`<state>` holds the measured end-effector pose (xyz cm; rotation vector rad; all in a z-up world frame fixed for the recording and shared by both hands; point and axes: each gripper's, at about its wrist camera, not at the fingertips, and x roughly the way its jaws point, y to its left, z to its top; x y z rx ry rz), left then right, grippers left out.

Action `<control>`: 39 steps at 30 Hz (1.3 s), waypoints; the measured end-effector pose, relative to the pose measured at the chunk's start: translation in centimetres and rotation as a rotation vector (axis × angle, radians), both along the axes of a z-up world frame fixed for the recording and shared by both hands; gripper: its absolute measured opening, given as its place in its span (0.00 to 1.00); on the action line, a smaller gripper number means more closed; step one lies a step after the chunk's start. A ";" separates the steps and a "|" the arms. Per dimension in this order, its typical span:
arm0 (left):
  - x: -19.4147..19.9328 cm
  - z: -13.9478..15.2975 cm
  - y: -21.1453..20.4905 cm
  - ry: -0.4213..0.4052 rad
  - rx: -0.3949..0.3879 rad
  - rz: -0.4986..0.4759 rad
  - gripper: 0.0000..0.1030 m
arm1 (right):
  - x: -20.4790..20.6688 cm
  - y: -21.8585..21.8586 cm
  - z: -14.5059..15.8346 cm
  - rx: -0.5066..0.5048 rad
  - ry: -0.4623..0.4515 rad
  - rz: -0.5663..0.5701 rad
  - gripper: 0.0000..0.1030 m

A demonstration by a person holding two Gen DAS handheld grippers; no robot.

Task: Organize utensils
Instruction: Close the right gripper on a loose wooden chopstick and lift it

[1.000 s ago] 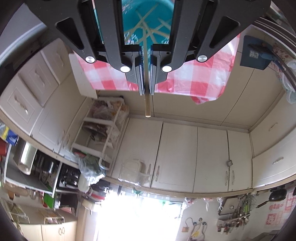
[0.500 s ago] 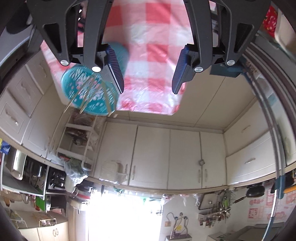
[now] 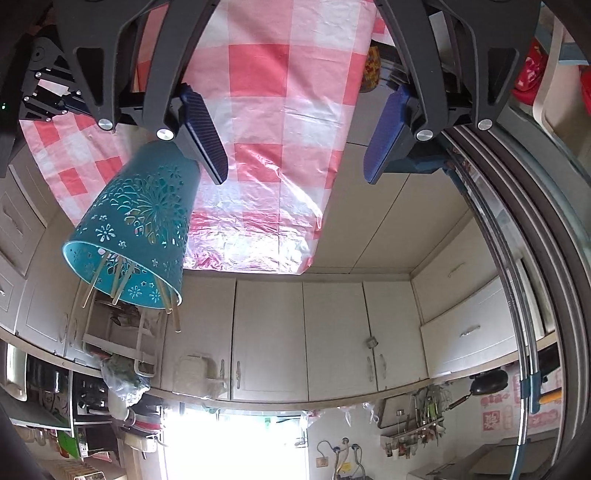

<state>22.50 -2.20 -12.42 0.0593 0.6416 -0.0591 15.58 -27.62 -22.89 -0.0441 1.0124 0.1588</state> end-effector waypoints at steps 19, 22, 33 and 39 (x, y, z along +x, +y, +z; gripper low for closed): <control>0.8 -0.8 -1.6 0.028 0.027 -0.005 0.77 | -0.1 -0.4 0.3 0.088 0.022 0.004 0.06; 1.0 -1.0 -1.5 0.038 0.023 -0.003 0.78 | -0.4 -0.6 1.5 0.146 0.006 0.011 0.06; 1.5 -1.6 -1.7 0.064 0.007 0.001 0.79 | -1.0 -2.7 7.7 0.451 -0.106 0.008 0.06; 1.5 -1.8 -2.2 0.068 0.012 -0.010 0.80 | 1.3 -2.5 14.1 0.559 -0.233 0.056 0.06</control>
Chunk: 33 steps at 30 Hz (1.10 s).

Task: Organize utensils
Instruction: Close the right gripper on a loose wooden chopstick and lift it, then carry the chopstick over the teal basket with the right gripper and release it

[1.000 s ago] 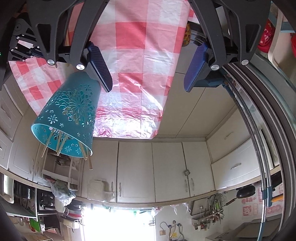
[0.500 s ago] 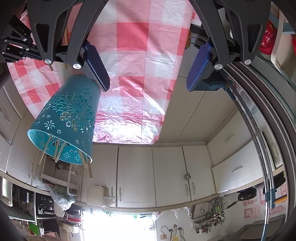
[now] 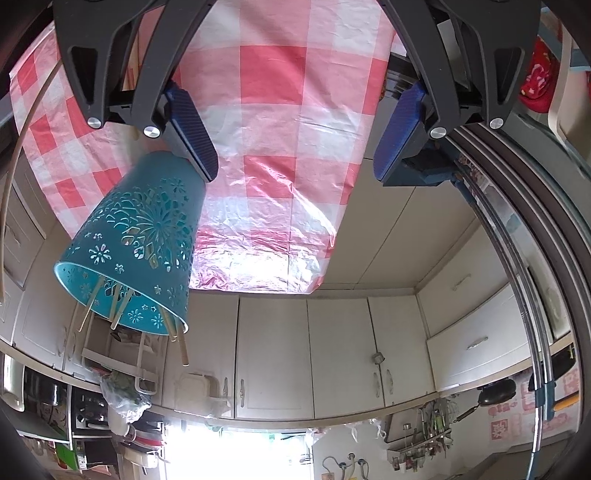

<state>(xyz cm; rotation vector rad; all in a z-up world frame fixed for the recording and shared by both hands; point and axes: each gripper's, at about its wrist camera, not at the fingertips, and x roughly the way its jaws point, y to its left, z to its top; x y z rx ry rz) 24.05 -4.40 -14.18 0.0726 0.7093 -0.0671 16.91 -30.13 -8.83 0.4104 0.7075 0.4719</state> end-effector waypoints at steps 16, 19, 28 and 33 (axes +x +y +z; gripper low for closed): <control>0.8 -0.1 0.7 0.022 -0.044 0.014 0.81 | 9.7 1.0 6.7 -0.219 -0.218 -0.225 0.06; 0.8 -0.1 0.8 0.019 -0.048 0.015 0.81 | 10.5 1.2 2.9 -0.287 -0.150 -0.257 0.06; 0.9 -0.1 1.3 0.025 -0.063 0.025 0.82 | 9.9 0.9 -2.8 -0.364 -0.014 -0.262 0.13; 0.9 -0.2 1.4 0.025 -0.063 0.030 0.83 | 6.5 1.1 -1.2 -0.366 -0.094 -0.277 0.27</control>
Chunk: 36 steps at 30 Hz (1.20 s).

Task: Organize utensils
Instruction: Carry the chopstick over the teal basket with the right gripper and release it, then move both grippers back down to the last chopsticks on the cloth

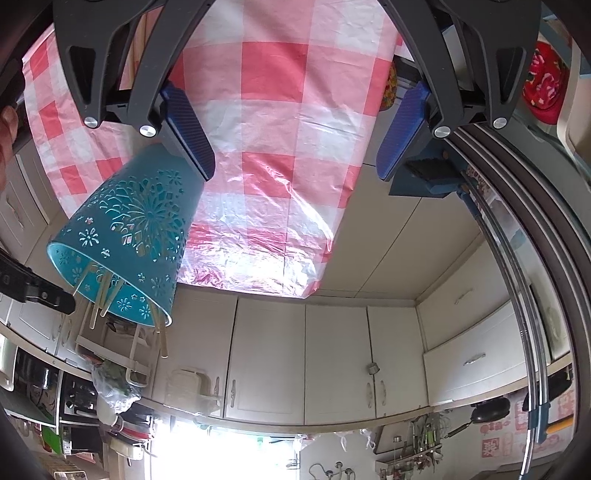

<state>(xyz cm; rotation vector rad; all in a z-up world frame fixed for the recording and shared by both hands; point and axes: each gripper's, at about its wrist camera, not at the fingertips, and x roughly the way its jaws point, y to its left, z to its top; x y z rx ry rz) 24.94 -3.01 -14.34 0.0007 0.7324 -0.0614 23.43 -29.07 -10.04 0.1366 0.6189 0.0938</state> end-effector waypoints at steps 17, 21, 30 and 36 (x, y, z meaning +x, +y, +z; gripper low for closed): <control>-0.1 -0.5 0.1 0.017 0.012 0.006 0.85 | -9.2 -0.4 -10.1 0.021 0.293 -0.059 0.30; 0.0 -0.5 -0.1 0.019 0.018 0.005 0.86 | -9.6 -0.2 -10.8 0.015 0.308 -0.049 0.30; 0.2 -0.8 0.6 0.046 -0.012 0.014 0.86 | -9.9 0.9 -11.9 0.008 0.336 -0.010 0.30; 0.6 -1.2 1.0 0.075 -0.036 0.026 0.86 | -9.6 1.7 -12.4 0.012 0.354 0.019 0.30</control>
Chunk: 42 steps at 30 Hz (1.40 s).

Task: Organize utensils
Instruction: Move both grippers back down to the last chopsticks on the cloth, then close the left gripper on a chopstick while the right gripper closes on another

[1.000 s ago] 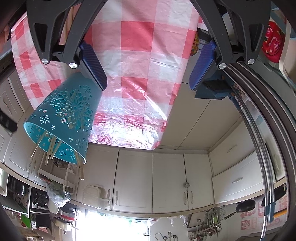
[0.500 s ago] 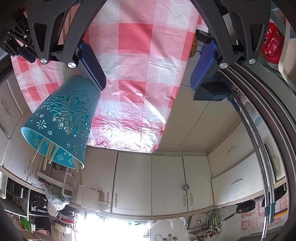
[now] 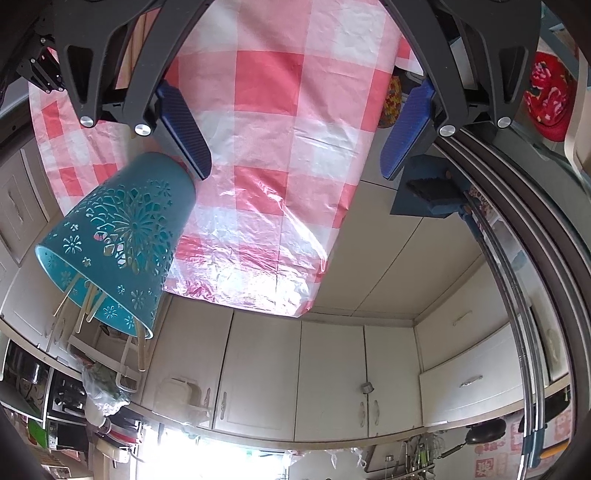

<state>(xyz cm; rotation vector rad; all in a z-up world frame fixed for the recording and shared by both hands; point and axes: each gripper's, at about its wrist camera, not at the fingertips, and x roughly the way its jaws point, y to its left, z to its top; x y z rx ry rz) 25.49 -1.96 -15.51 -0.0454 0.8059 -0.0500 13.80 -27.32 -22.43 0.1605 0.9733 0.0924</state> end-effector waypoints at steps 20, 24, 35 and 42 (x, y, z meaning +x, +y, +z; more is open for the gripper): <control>-0.2 -1.0 -1.8 0.044 0.018 -0.070 0.86 | 1.4 3.3 -0.2 -0.138 0.057 0.142 0.11; -1.4 -2.0 -5.1 0.081 0.031 -0.212 0.86 | 1.4 2.2 0.1 -0.198 0.098 0.219 0.06; -2.2 -5.5 -12.8 0.221 0.065 -0.345 0.68 | 1.5 -3.9 0.0 0.023 0.109 0.070 0.07; -2.3 -6.9 -15.1 0.232 0.118 -0.363 0.47 | 1.9 -3.6 0.2 0.016 0.090 0.078 0.07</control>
